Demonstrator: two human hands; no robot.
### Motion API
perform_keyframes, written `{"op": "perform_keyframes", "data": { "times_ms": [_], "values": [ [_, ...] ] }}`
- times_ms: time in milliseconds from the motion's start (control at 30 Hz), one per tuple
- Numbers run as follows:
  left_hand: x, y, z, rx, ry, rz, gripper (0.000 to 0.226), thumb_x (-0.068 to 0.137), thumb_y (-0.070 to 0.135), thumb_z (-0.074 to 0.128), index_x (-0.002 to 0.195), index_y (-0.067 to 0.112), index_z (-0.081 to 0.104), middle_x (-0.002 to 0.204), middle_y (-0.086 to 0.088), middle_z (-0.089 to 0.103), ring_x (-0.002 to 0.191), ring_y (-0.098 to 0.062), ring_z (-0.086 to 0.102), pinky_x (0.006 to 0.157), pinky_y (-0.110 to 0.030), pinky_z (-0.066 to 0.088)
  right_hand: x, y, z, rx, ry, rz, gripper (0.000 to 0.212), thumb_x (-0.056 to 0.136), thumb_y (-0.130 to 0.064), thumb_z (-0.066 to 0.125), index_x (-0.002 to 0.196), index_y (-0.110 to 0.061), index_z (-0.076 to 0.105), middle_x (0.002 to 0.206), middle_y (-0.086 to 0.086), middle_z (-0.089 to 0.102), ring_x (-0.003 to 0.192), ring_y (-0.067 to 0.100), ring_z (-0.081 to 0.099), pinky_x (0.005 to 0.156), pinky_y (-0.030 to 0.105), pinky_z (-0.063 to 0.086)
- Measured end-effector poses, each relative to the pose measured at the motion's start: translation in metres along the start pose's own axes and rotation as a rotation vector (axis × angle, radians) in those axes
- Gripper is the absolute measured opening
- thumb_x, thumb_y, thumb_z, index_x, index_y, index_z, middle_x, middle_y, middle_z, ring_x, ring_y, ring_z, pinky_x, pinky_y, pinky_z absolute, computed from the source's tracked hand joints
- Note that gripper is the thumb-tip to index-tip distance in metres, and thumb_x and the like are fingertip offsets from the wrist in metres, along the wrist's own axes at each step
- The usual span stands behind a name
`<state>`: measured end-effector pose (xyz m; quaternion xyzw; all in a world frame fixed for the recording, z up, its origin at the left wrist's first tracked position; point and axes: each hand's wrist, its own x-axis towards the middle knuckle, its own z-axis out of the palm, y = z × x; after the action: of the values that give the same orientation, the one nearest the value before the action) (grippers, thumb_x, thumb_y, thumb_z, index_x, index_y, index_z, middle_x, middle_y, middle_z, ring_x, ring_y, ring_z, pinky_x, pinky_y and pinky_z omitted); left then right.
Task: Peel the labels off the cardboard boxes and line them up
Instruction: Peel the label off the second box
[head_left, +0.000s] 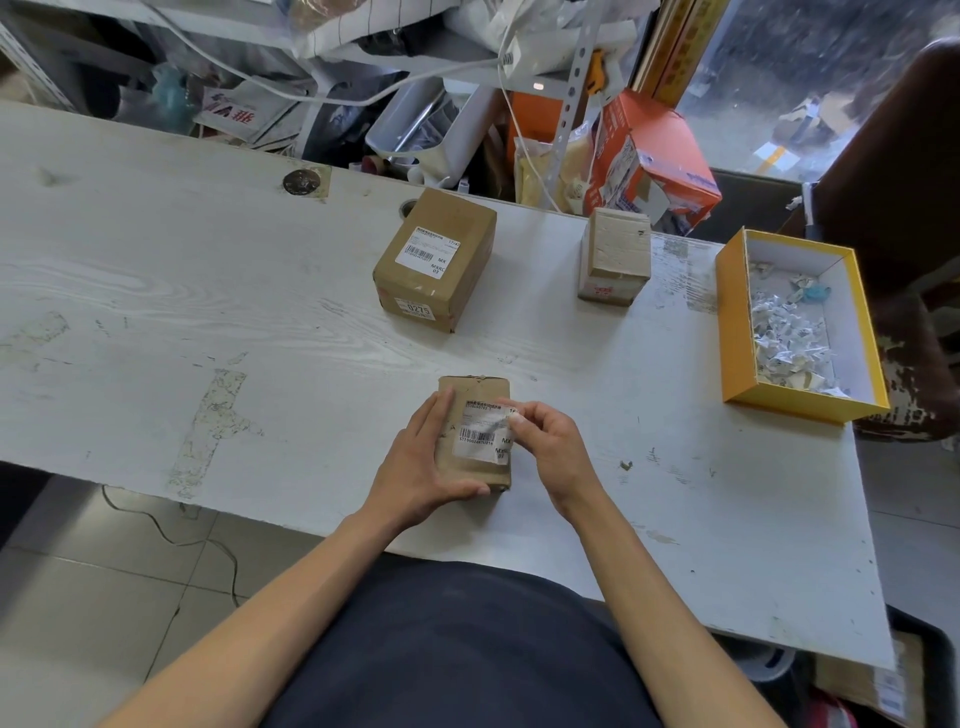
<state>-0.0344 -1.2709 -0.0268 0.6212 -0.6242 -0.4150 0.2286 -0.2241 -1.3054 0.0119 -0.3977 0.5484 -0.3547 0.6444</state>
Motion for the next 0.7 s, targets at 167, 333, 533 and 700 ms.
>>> {"op": "perform_keyframes", "data": {
  "times_ms": [167, 333, 533, 700],
  "values": [
    [0.001, -0.001, 0.0, 0.024, -0.007, 0.004, 0.13, 0.05, 0.071, 0.078, 0.154, 0.043, 0.003, 0.162, 0.009, 0.018, 0.147, -0.011, 0.023, 0.118, -0.04, 0.03, -0.002, -0.005, 0.0, 0.081, 0.035, 0.002, 0.014, 0.099, -0.008, 0.048, 0.095, -0.002, 0.06, 0.107, 0.01, 0.07, 0.098, 0.02, 0.067, 0.094, 0.037, 0.053],
    [0.003, 0.0, -0.004, 0.074, -0.039, -0.006, 0.132, 0.049, 0.074, 0.075, 0.153, 0.045, 0.0, 0.162, 0.009, 0.014, 0.147, -0.011, 0.02, 0.116, -0.04, 0.032, 0.002, -0.014, -0.006, 0.13, 0.043, -0.007, 0.011, 0.099, -0.008, 0.049, 0.093, -0.004, 0.057, 0.102, 0.005, 0.071, 0.094, 0.016, 0.066, 0.089, 0.036, 0.053],
    [0.005, 0.0, -0.016, 0.124, -0.092, 0.01, 0.123, 0.051, 0.078, 0.072, 0.15, 0.053, 0.002, 0.159, 0.015, 0.015, 0.13, -0.012, 0.045, 0.099, -0.041, 0.05, 0.014, -0.036, -0.018, 0.075, 0.123, -0.049, 0.003, 0.094, -0.015, 0.06, 0.092, -0.014, 0.058, 0.093, 0.003, 0.067, 0.091, 0.018, 0.061, 0.093, 0.041, 0.049],
    [0.01, 0.003, -0.028, 0.155, -0.117, 0.033, 0.12, 0.062, 0.062, 0.082, 0.149, 0.055, 0.0, 0.151, 0.015, 0.029, 0.102, -0.006, 0.056, 0.089, -0.036, 0.054, 0.022, -0.043, -0.023, -0.316, 0.191, -0.14, 0.038, 0.086, -0.027, 0.07, 0.12, -0.031, 0.053, 0.124, 0.0, 0.051, 0.115, 0.015, 0.051, 0.097, 0.034, 0.046]
  ]
}}
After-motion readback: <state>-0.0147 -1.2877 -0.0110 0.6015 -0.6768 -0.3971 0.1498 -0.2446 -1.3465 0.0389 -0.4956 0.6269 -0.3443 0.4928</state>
